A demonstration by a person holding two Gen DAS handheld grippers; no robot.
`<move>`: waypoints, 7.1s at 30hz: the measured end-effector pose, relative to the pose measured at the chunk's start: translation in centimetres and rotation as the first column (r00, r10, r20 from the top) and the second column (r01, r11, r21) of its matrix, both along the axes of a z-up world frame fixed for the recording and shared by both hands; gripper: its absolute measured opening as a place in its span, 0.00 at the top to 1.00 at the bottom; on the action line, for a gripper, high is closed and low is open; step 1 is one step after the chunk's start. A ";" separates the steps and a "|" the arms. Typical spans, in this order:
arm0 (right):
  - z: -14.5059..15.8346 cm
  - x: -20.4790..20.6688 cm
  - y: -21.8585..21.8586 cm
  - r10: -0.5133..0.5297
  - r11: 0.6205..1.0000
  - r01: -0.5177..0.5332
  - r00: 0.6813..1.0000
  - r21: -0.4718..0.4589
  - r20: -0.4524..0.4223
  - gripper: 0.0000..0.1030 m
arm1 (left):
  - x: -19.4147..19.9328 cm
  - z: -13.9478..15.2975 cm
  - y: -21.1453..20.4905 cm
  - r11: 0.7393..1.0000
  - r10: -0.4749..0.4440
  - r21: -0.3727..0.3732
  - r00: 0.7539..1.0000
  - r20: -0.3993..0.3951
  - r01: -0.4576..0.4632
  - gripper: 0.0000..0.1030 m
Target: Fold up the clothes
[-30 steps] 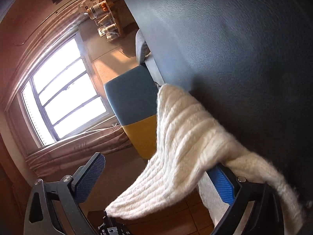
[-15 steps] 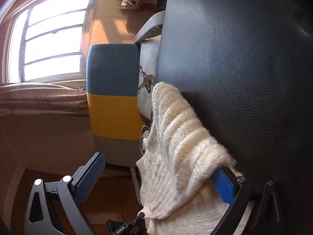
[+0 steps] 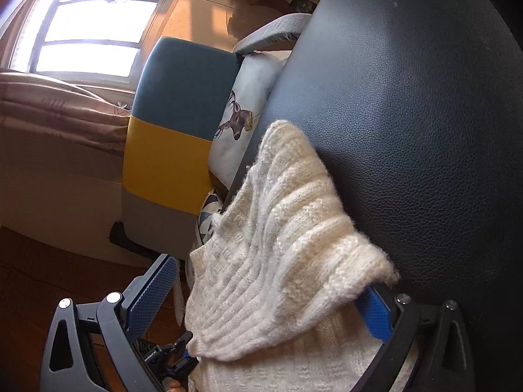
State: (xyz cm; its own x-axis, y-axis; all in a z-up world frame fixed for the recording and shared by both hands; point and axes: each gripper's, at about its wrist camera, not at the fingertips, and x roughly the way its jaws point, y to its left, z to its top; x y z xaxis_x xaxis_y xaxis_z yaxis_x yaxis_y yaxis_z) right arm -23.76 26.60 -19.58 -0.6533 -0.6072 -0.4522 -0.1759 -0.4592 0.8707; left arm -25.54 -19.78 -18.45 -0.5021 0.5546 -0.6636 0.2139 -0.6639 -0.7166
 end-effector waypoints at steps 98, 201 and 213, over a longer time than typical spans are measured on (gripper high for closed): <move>3.4 -9.2 -7.8 0.429 0.390 -0.371 0.883 0.843 0.190 0.77 | -1.1 2.4 9.4 0.882 -0.307 -0.426 0.932 -0.194 0.202 0.66; 3.7 9.4 -22.8 0.568 0.634 -0.513 0.817 0.578 0.103 0.73 | 23.5 4.7 -30.2 0.601 0.784 0.240 0.621 0.007 -0.762 0.94; 3.8 10.0 -17.2 0.499 0.687 -0.456 0.862 0.566 0.089 0.73 | 5.5 9.9 -12.5 0.879 0.460 0.182 0.884 -0.080 -0.441 0.94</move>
State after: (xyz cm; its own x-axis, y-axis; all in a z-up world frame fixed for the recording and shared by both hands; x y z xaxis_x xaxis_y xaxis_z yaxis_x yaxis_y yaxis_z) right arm -13.81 9.37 -15.83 -0.3864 -0.5038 -0.7726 0.2508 -0.8634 0.4377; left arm -20.07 -32.29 -8.59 -0.7904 0.3403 -0.5094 0.3715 -0.3949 -0.8403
